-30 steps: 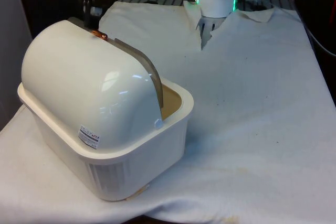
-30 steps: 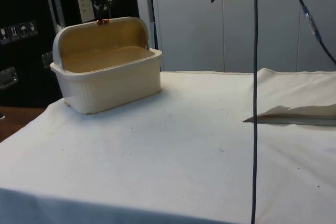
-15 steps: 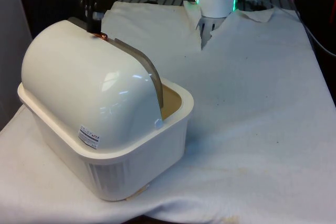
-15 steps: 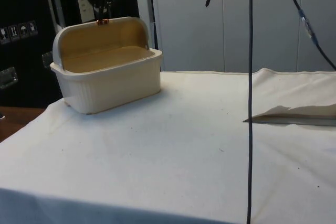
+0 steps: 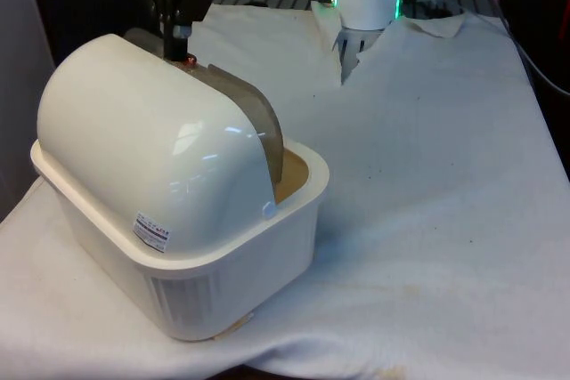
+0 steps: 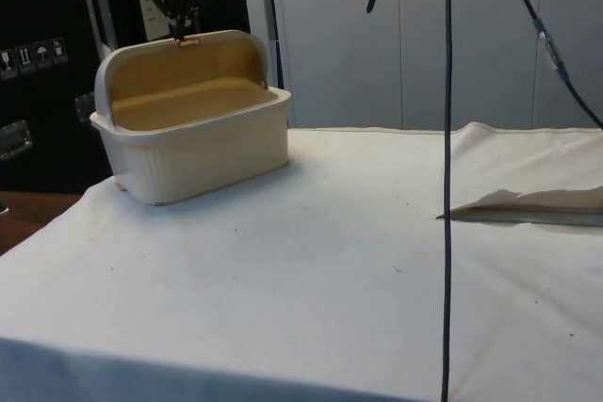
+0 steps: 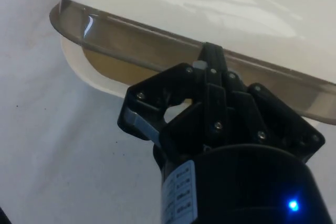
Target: Open the lid, then close it.
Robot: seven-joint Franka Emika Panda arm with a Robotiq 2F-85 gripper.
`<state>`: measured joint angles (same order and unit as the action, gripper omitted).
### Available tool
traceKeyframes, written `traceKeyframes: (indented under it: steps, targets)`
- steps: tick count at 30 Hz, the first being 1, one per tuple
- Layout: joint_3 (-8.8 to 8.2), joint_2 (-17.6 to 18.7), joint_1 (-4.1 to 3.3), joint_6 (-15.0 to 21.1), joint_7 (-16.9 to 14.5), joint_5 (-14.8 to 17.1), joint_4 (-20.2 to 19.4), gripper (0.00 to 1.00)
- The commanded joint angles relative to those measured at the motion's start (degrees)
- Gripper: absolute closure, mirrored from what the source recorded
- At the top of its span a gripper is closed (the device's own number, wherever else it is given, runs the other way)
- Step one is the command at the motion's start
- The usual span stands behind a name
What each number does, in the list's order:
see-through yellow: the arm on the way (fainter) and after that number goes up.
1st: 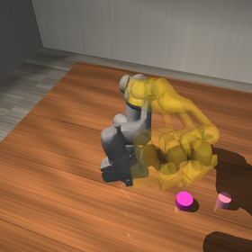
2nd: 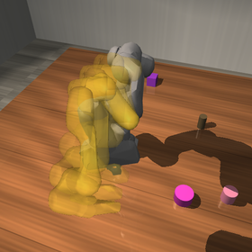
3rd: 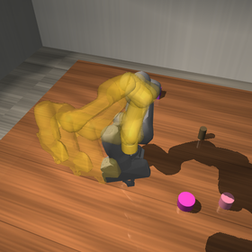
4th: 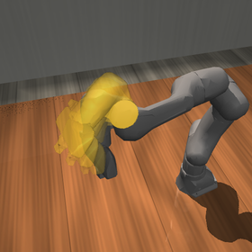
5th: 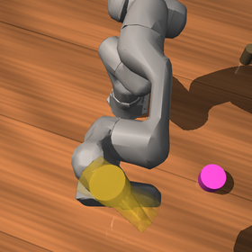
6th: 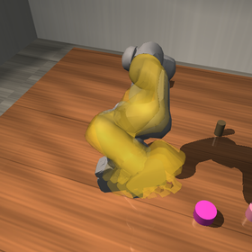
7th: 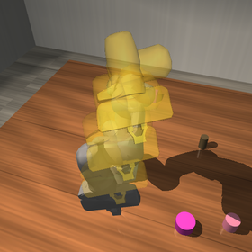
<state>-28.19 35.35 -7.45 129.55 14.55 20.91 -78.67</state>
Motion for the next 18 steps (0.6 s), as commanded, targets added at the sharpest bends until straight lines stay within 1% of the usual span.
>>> traceKeyframes:
  steps: [1,6,7,9,12,14,15,16,17,18]
  targets:
    - [0.06,-0.2,-0.29,-1.4,0.5,-0.1,0.1,1.0]
    - [0.23,-0.5,-0.63,-3.6,0.5,0.2,0.2,1.0]
    - [0.11,-0.1,-0.52,-3.0,0.2,0.0,0.5,1.0]
    - [0.4,-0.7,-0.86,-4.9,0.6,0.3,0.1,1.0]
    - [0.63,-0.9,-1.09,-6.3,0.9,0.4,0.1,1.0]
    - [0.92,-1.0,-1.09,-7.1,1.1,0.4,0.2,1.0]
    - [1.2,-1.0,-1.2,-7.8,1.4,0.4,0.2,1.0]
    - [1.32,-1.0,-1.26,-8.2,1.5,0.4,0.3,1.0]
    - [1.09,-0.7,-1.09,-7.6,1.2,0.1,0.5,1.0]
    - [1.32,-1.0,-1.26,-8.2,1.5,0.4,0.3,1.0]
